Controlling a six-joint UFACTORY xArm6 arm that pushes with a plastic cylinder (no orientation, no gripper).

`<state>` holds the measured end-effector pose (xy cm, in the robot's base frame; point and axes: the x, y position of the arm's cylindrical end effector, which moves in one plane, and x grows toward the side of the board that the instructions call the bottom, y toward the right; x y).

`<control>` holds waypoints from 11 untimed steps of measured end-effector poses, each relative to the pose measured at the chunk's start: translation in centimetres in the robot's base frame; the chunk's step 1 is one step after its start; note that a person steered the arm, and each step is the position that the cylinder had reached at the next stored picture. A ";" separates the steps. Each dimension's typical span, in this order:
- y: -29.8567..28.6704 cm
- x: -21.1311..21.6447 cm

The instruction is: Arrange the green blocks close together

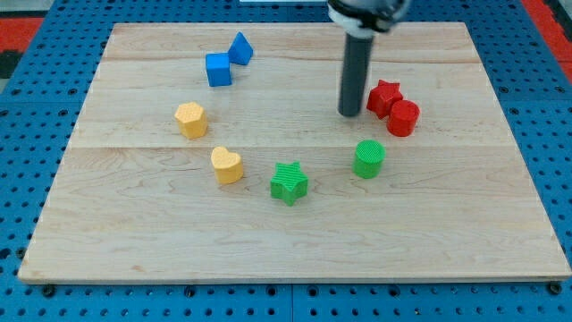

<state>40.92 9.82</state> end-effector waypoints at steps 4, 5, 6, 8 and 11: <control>-2.2 7.6; -6.4 4.9; -12.2 4.9; -9.3 8.1; -8.5 12.0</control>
